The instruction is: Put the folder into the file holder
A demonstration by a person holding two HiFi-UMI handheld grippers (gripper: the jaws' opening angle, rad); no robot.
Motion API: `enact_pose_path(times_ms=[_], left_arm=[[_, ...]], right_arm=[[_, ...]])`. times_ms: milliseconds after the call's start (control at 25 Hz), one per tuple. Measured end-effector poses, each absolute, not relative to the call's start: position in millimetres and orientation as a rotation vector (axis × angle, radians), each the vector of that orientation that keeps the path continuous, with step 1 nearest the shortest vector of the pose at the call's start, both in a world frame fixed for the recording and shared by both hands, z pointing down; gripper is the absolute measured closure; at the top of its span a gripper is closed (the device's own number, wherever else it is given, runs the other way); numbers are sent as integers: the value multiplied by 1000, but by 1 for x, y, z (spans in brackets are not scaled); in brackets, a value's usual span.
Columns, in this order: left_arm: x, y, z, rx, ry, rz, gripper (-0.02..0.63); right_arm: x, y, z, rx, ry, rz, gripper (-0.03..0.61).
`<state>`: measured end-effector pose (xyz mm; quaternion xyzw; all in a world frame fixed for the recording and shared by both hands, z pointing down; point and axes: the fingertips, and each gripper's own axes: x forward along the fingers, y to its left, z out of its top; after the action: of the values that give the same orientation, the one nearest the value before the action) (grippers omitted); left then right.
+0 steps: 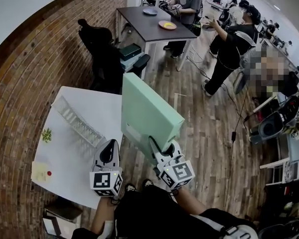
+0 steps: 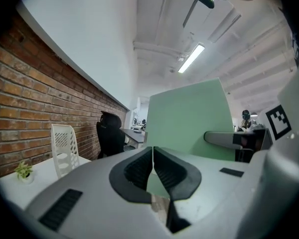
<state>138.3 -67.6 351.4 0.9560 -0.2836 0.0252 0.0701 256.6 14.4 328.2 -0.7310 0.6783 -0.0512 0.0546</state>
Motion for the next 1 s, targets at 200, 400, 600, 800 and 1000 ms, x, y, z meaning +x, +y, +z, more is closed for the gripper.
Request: enact_pose_path(times_ms=[200, 400, 600, 800, 1000], left_arm=[[121, -80, 351, 2807, -1038, 73, 586], [108, -82, 346, 2746, -1194, 55, 586], [95, -73, 354, 2666, -1336, 55, 586], [86, -60, 359, 2623, -1431, 84, 586], [74, -54, 366, 2592, -1490, 105, 586]], right_arm=[[250, -13, 326, -2090, 2202, -169, 441], [242, -26, 320, -1973, 2320, -160, 441], [236, -29, 321, -1857, 2422, -165, 442], [235, -26, 321, -1770, 2457, -181, 441], [229, -27, 326, -1719, 2476, -195, 441]])
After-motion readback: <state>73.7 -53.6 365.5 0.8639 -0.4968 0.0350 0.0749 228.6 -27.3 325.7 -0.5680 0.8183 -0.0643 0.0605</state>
